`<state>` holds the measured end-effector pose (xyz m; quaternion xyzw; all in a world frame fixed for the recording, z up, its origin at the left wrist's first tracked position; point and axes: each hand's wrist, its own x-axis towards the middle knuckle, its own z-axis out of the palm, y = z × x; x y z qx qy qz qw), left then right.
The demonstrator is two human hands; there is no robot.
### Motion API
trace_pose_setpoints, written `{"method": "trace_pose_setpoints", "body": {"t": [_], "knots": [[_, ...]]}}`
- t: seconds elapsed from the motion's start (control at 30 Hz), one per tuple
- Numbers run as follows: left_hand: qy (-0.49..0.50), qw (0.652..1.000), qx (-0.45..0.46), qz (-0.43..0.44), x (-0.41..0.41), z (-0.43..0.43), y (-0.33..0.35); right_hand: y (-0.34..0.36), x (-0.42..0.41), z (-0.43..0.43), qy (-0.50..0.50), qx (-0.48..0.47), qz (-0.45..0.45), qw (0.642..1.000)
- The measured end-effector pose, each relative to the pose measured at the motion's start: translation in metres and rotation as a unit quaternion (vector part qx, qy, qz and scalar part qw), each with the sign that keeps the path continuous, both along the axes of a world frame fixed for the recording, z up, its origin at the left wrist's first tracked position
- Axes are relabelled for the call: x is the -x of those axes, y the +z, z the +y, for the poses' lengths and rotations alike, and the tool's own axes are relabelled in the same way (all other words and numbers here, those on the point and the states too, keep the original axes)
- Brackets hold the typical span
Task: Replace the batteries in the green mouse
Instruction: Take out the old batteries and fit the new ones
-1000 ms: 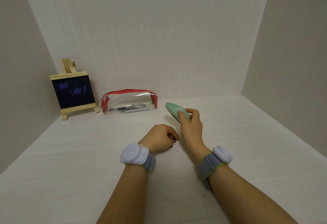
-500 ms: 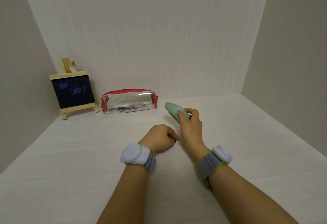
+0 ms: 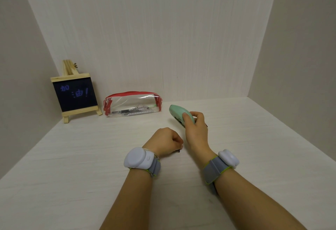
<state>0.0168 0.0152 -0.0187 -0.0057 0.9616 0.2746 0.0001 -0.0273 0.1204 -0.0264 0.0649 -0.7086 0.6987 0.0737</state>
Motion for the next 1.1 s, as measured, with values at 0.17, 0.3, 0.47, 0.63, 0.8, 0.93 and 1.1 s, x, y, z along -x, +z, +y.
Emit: {"method": "trace_pose_setpoints", "body": {"t": [0.17,0.3,0.47,0.63,0.8,0.93,1.1], "knots": [[0.022,1.000,-0.002,0.001,0.000,0.002,0.001,0.000,-0.001,0.000,-0.005,-0.004,0.001,1.000],[0.085,0.994,-0.044,0.048,0.000,0.004,0.003,0.001,0.000,0.000,-0.008,0.003,-0.008,1.000],[0.160,0.971,-0.142,0.105,0.002,0.008,0.007,0.000,0.002,-0.001,-0.017,0.017,-0.017,1.000],[0.155,0.953,-0.230,0.124,-0.001,0.015,0.013,-0.001,0.005,-0.007,0.022,0.064,-0.069,0.995],[0.174,0.926,-0.308,0.130,0.000,0.015,0.012,-0.003,0.008,-0.009,0.090,0.059,-0.095,0.990],[0.185,0.903,-0.358,0.148,-0.001,0.015,0.011,-0.002,0.005,-0.008,0.099,0.019,-0.093,0.991],[0.206,0.876,-0.408,0.153,0.003,0.013,0.010,-0.002,0.003,-0.001,0.045,-0.088,-0.007,0.995]]}}
